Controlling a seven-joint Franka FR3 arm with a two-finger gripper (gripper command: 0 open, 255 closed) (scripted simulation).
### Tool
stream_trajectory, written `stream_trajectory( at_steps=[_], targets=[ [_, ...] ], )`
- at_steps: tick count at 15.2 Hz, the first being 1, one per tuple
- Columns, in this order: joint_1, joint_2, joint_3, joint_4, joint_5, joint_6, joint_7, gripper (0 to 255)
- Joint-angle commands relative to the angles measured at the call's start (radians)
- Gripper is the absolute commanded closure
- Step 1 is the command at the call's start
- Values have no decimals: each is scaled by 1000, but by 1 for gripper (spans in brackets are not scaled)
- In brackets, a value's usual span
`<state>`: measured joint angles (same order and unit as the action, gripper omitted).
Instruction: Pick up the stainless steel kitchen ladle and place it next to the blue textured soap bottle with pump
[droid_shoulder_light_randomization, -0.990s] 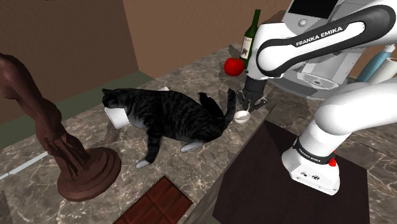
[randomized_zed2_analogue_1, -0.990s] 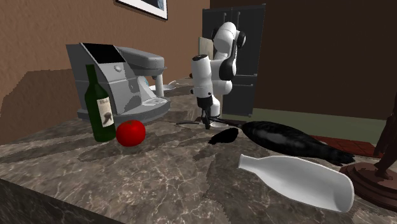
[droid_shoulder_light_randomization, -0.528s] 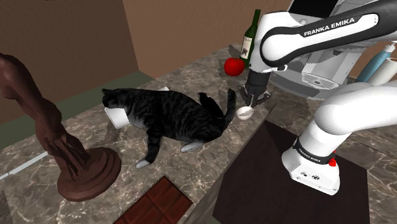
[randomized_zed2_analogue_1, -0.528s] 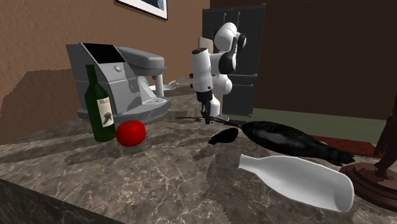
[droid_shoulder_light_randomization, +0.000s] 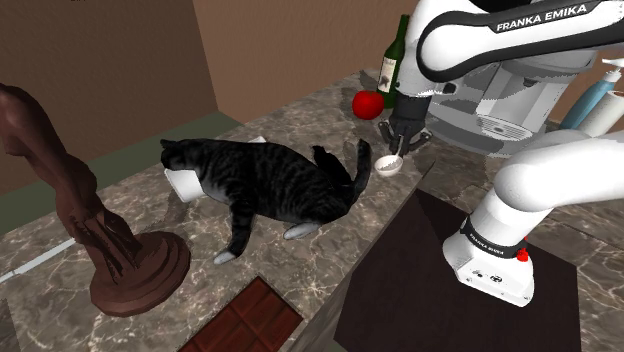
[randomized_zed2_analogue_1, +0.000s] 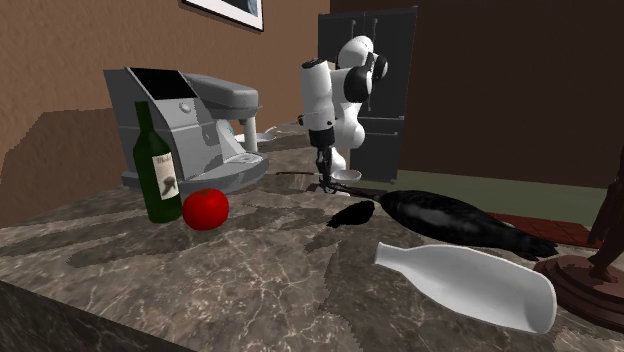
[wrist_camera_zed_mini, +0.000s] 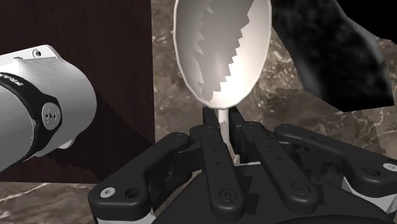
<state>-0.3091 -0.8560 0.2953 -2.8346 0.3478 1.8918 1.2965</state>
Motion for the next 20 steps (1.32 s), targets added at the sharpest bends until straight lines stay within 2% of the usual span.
stream_trajectory(
  at_steps=[1,20],
  targets=[
    [-3,-14,-9,22,-9,-36,3,255],
    [-24,-37,-65,262,-69,-296,34,255]
  ],
)
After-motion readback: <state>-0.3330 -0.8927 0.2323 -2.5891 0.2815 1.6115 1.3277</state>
